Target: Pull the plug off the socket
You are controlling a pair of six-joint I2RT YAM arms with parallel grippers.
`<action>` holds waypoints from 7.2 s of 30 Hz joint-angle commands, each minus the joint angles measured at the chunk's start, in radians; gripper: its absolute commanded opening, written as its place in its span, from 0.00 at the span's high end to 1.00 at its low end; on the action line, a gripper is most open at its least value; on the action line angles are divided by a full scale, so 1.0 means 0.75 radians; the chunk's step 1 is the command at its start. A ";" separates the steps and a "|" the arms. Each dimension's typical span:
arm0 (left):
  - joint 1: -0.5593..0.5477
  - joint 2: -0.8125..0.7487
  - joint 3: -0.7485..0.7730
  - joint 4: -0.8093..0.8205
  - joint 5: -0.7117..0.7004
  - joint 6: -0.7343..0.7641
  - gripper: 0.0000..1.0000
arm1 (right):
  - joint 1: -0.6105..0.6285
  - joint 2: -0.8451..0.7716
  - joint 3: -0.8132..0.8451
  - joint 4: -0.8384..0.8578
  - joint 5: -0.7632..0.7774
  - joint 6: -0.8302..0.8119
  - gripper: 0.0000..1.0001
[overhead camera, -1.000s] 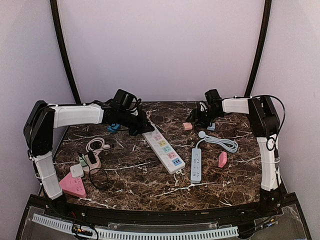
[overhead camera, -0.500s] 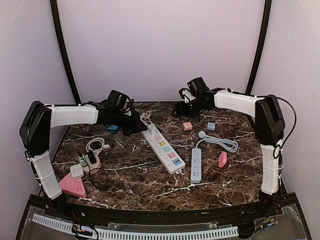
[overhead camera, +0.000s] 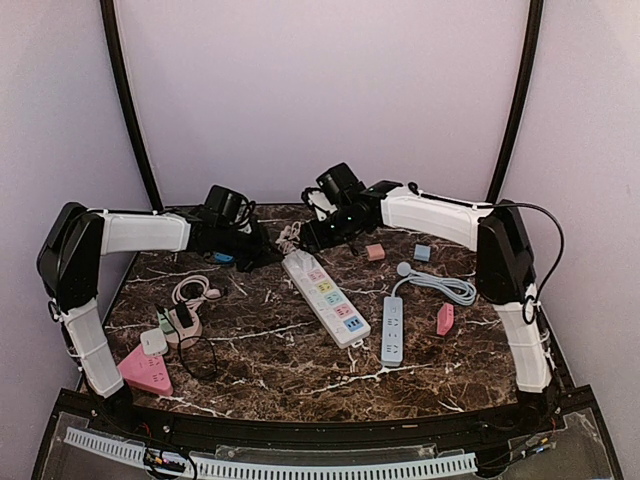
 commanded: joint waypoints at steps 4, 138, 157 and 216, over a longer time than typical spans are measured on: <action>0.034 0.026 0.009 0.086 0.043 0.002 0.97 | 0.040 0.124 0.165 -0.111 0.091 -0.066 0.35; 0.060 -0.516 -0.182 -0.269 -0.269 0.155 0.98 | -0.547 0.360 0.210 0.039 -0.709 0.196 0.77; 0.071 -0.693 -0.299 -0.388 -0.463 0.159 0.97 | -0.570 0.111 -0.034 0.036 -0.452 0.167 0.20; 0.397 -0.651 -0.522 -0.937 -0.700 0.144 0.58 | -0.036 -0.279 -0.405 0.067 -0.038 0.163 0.01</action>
